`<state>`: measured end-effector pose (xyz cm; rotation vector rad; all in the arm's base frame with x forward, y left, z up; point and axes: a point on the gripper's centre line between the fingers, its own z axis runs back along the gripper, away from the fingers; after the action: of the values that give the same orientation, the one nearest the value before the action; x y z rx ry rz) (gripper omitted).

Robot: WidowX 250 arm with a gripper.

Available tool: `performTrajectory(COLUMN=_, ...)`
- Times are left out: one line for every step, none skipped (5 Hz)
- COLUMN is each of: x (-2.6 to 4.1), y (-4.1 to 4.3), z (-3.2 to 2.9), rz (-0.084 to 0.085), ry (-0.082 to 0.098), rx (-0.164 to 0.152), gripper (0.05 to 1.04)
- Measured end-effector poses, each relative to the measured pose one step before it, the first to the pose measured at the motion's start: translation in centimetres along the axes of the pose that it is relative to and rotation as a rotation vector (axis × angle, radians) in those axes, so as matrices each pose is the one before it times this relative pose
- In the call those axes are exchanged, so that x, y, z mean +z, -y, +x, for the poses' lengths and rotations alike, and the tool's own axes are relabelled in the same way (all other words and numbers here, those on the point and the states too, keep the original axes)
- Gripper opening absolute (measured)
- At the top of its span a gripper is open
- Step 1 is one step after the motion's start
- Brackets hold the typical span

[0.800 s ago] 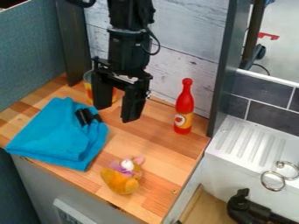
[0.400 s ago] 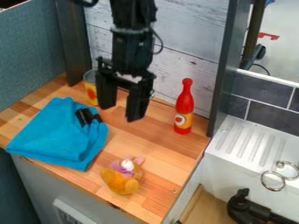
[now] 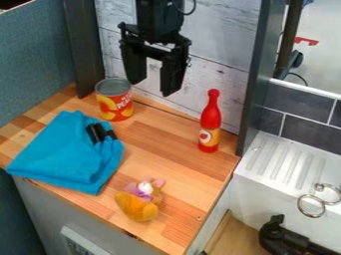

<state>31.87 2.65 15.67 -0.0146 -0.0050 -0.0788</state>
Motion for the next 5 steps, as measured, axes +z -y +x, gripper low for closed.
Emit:
performTrajectory(x=0.676, y=-0.167, z=2.151, rz=0.0035, ry=0.0912, rx=0.0017, gripper=1.003)
performTrajectory(x=-0.075, y=-0.008, z=1.778, rz=-0.0169, ry=0.0092, rx=-0.0017, gripper=1.003)
performTrajectory(x=-1.461, y=0.199, z=1.176, rz=-0.0354, ry=-0.0356, rx=-0.0012, gripper=1.003)
performTrajectory(x=-1.534, y=0.251, z=0.876, rz=-0.0138, ry=-0.0403, rx=-0.0096, gripper=1.002)
performTrajectory(x=-2.09, y=1.611, z=0.522, rz=-0.013, ry=-0.0481, rx=-0.0521, gripper=1.003)
